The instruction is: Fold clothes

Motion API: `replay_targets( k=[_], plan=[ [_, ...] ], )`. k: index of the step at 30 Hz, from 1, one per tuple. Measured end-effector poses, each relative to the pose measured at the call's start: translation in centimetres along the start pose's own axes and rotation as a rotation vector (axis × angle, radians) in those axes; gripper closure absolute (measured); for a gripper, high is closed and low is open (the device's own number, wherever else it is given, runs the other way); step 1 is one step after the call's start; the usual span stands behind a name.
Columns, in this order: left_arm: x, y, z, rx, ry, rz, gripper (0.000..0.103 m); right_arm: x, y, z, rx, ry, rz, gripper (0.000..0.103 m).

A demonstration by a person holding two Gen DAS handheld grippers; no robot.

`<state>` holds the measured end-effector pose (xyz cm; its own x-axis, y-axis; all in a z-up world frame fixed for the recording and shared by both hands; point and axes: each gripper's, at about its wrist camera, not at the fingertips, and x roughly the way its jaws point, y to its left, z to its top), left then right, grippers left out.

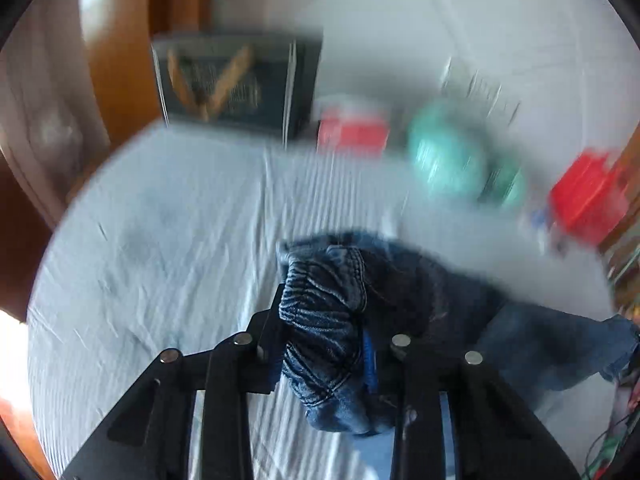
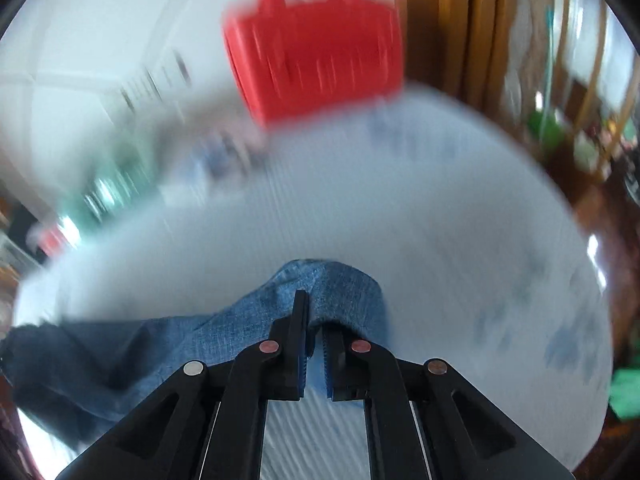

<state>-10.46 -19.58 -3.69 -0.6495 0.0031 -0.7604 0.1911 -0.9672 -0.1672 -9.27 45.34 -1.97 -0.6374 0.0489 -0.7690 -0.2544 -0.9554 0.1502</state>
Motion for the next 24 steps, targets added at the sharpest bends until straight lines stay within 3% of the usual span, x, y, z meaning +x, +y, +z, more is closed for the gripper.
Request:
replay_targets(
  k=[2, 3, 4, 5, 6, 7, 8, 9, 11, 13, 16, 17, 18, 20, 24],
  plan=[
    [-1.8, -0.3, 2.3, 0.002, -0.071, 0.017, 0.073, -2.3, 0.1, 3.1, -0.006, -0.089, 0.056, 0.097],
    [-2.0, -0.3, 3.3, -0.001, -0.089, 0.025, 0.071, -2.4, 0.3, 4.6, -0.012, -0.097, 0.076, 0.089],
    [-1.8, -0.2, 4.3, -0.005, -0.097, 0.035, 0.062, -2.2, 0.7, 5.7, -0.019, -0.091, 0.092, 0.083],
    [-1.6, -0.2, 5.3, -0.009, -0.104, 0.045, 0.057, -1.5, 1.2, 6.4, -0.019, -0.073, 0.097, 0.071],
    [-1.2, 0.0, 6.0, -0.017, -0.092, 0.040, 0.043, -0.7, 1.7, 6.9, -0.018, -0.050, 0.099, 0.053],
    [-0.6, 0.2, 6.4, -0.030, -0.061, 0.022, 0.029, 0.1, 2.2, 6.8, -0.023, -0.025, 0.094, 0.044],
    [-0.2, 0.3, 6.5, -0.036, -0.039, 0.010, 0.024, 0.8, 2.9, 6.4, -0.031, 0.002, 0.083, 0.028],
    [-0.1, 0.4, 6.1, -0.035, -0.026, 0.003, 0.023, 1.5, 3.6, 5.6, -0.042, 0.027, 0.082, 0.020],
    [0.2, 0.3, 4.5, -0.014, -0.001, 0.025, 0.023, 2.8, 4.7, 3.0, -0.080, 0.076, 0.068, 0.016],
    [0.5, 0.6, 2.3, 0.006, 0.042, 0.058, 0.023, 4.1, 5.4, -0.1, -0.124, 0.143, 0.040, 0.016],
    [0.7, 1.5, -1.4, 0.000, 0.099, 0.080, 0.023, 5.5, 6.9, -5.0, -0.188, 0.252, 0.091, 0.016],
    [0.7, 1.6, -2.6, 0.004, 0.111, 0.088, 0.023, 5.7, 7.7, -6.5, -0.215, 0.282, 0.114, 0.022],
    [0.6, 1.7, -3.7, 0.009, 0.123, 0.095, 0.023, 5.8, 8.5, -8.0, -0.243, 0.306, 0.134, 0.037],
    [0.5, 1.9, -5.8, 0.013, 0.146, 0.106, 0.023, 6.2, 10.3, -10.6, -0.280, 0.362, 0.198, 0.055],
    [0.0, 2.1, -8.3, -0.014, 0.168, 0.104, 0.023, 7.3, 14.2, -14.6, -0.332, 0.426, 0.274, 0.055]
  ],
)
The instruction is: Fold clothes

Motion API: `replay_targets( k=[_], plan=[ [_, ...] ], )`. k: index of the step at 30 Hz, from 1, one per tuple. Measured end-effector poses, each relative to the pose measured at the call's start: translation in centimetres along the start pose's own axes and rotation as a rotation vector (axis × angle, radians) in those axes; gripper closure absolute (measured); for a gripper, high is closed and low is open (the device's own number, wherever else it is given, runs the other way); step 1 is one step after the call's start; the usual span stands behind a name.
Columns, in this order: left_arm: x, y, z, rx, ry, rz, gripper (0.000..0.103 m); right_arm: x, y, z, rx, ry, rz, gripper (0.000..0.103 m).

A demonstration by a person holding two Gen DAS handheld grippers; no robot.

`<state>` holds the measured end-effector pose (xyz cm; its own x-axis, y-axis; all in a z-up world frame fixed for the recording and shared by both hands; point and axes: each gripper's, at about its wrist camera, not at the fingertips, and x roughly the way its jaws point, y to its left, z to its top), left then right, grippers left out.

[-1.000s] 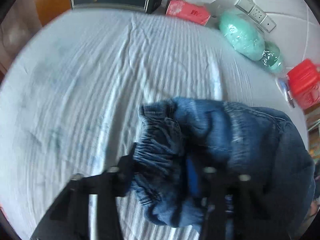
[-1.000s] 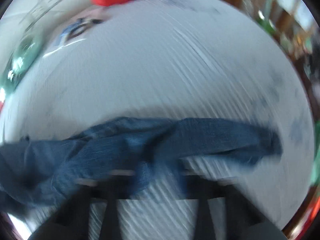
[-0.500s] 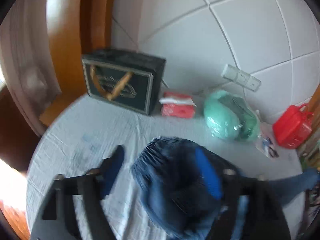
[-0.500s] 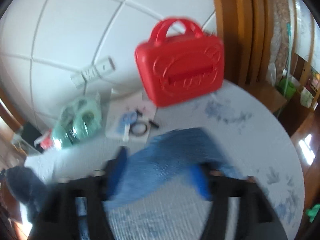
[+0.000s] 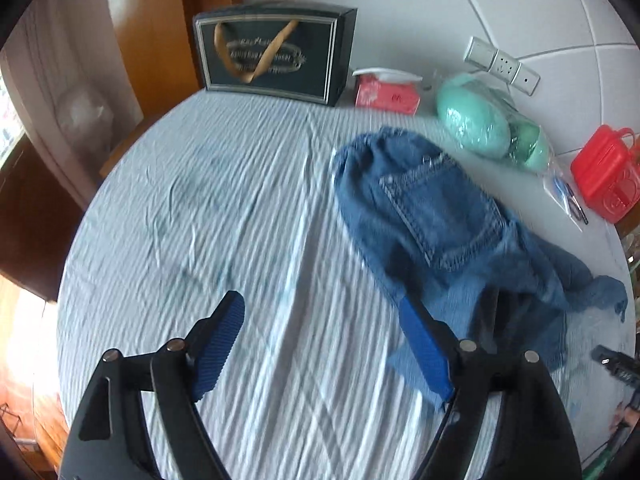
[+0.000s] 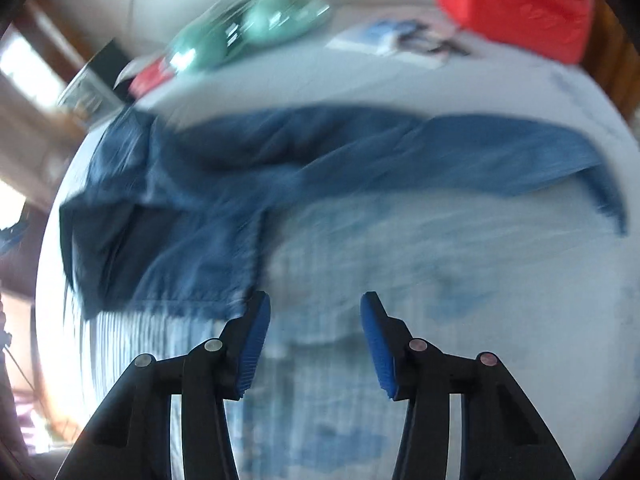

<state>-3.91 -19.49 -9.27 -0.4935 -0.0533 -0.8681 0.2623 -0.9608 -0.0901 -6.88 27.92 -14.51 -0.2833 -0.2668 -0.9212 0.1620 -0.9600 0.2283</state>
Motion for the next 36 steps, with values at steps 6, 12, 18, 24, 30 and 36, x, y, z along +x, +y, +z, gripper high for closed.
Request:
replay_targets(
  k=[6, 12, 18, 24, 30, 36],
  plan=[
    [-0.5, 1.2, -1.3, 0.002, -0.008, -0.010, 0.023, 4.5, 4.9, -0.1, -0.075, 0.040, -0.068, 0.036],
    [1.9, 2.5, 2.0, 0.084, -0.001, -0.018, 0.023, 3.9, 8.2, -0.8, -0.086, -0.050, -0.175, 0.097],
    [5.4, 1.6, 6.5, 0.178, 0.006, -0.047, 0.023, -7.2, 3.3, -0.6, 0.215, -0.325, -0.146, 0.103],
    [10.1, -1.2, 10.4, 0.213, 0.036, -0.086, 0.023, -20.4, -8.7, -4.7, 0.534, -0.467, -0.355, 0.102],
    [15.7, -2.9, 12.3, 0.222, 0.083, -0.080, 0.023, -14.3, -8.1, -6.2, 0.564, -0.336, -0.248, 0.075],
    [18.3, -3.7, 10.9, 0.240, 0.103, -0.117, 0.023, -3.8, -0.5, -4.8, 0.484, -0.190, -0.065, 0.067]
  ],
)
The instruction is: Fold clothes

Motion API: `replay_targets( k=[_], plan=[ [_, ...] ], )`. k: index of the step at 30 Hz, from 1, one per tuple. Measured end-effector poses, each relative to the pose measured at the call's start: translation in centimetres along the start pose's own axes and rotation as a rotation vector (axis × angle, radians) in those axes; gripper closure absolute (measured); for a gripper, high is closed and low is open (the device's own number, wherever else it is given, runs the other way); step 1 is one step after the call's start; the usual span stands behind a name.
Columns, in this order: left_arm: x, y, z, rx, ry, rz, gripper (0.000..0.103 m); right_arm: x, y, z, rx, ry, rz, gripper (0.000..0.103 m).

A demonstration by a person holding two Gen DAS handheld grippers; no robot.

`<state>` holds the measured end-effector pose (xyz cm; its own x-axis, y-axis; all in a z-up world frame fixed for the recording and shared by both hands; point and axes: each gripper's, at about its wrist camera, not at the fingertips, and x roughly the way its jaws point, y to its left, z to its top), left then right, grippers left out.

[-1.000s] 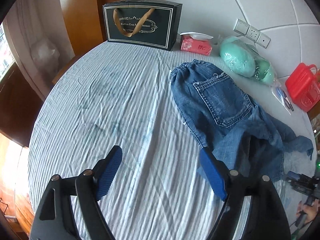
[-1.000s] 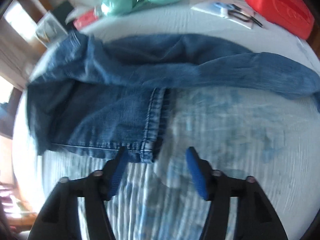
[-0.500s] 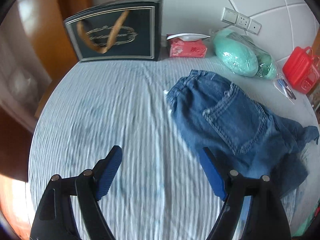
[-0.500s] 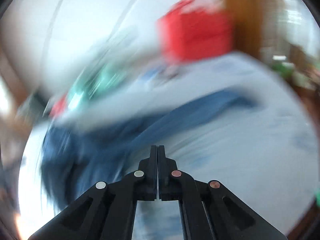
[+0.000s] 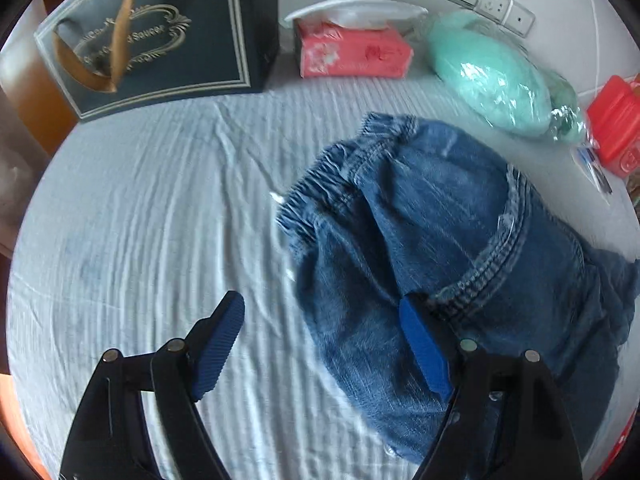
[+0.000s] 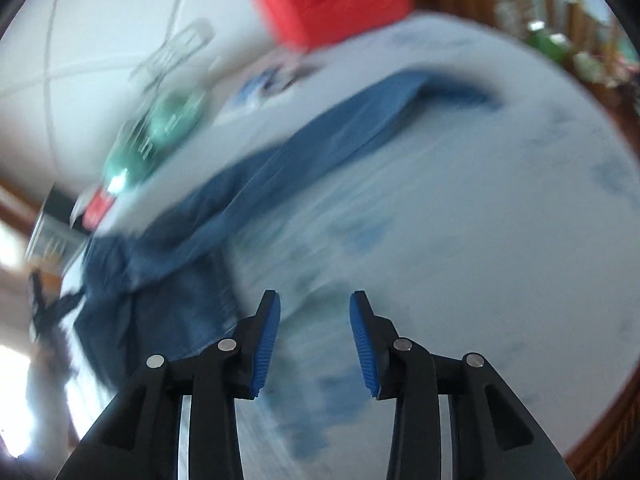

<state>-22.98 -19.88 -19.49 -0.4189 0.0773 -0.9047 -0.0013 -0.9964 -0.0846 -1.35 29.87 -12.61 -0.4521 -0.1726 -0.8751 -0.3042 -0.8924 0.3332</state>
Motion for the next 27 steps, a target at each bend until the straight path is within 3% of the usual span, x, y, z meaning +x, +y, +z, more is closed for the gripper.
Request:
replay_targets(
  k=[2, 5, 7, 8, 9, 10, 11, 12, 13, 14, 17, 21, 24, 27],
  plan=[
    [0.0, 0.2, -0.8, 0.007, 0.016, -0.054, 0.023, 2.9, 2.7, -1.3, -0.036, 0.062, 0.030, 0.069],
    [0.2, 0.2, -1.9, 0.036, 0.048, -0.125, 0.021, 5.8, 5.7, -2.8, -0.050, 0.076, 0.035, 0.068],
    [0.2, -0.9, -2.2, 0.106, 0.035, -0.083, 0.006, 6.9, 7.2, -3.4, -0.042, 0.055, 0.025, 0.053],
    [0.3, -1.5, -2.1, 0.128, 0.030, -0.066, 0.005, 7.7, 7.9, -3.6, -0.053, 0.054, 0.004, 0.024],
    [0.2, -2.2, -2.1, 0.143, 0.025, -0.055, 0.007, 8.6, 8.5, -3.8, -0.068, 0.059, -0.024, 0.005],
    [-0.2, -2.8, -2.0, 0.154, 0.015, -0.055, 0.027, 9.1, 9.5, -4.0, -0.096, 0.051, -0.056, 0.001],
    [-0.6, -3.3, -1.9, 0.162, 0.008, -0.068, 0.046, 9.3, 10.6, -4.2, -0.135, 0.035, -0.090, 0.011],
    [-1.4, -4.0, -1.9, 0.170, -0.006, -0.070, 0.080, 9.5, 11.8, -4.4, -0.174, 0.019, -0.124, 0.053],
    [-2.5, -4.9, -2.0, 0.183, -0.033, -0.051, 0.087, 9.7, 12.9, -4.5, -0.213, 0.002, -0.158, 0.092],
    [-3.5, -5.5, -2.0, 0.193, -0.062, -0.039, 0.087, 9.7, 13.9, -4.6, -0.233, 0.001, -0.161, 0.100],
    [-8.3, -5.1, -1.4, 0.177, -0.183, -0.049, 0.097, 7.9, 15.6, -4.0, -0.246, -0.015, -0.087, 0.100],
    [-17.5, -1.6, -0.1, 0.082, -0.345, -0.082, 0.097, -1.2, 12.6, -1.2, -0.125, -0.205, 0.027, 0.100],
    [-23.0, 1.2, -0.3, 0.039, -0.404, -0.104, 0.096, -10.3, 8.0, 0.9, -0.037, -0.399, -0.013, 0.100],
    [-26.0, 2.6, -1.7, 0.020, -0.382, -0.136, 0.096, -18.0, 2.2, 2.7, 0.071, -0.523, -0.097, 0.100]
  ],
)
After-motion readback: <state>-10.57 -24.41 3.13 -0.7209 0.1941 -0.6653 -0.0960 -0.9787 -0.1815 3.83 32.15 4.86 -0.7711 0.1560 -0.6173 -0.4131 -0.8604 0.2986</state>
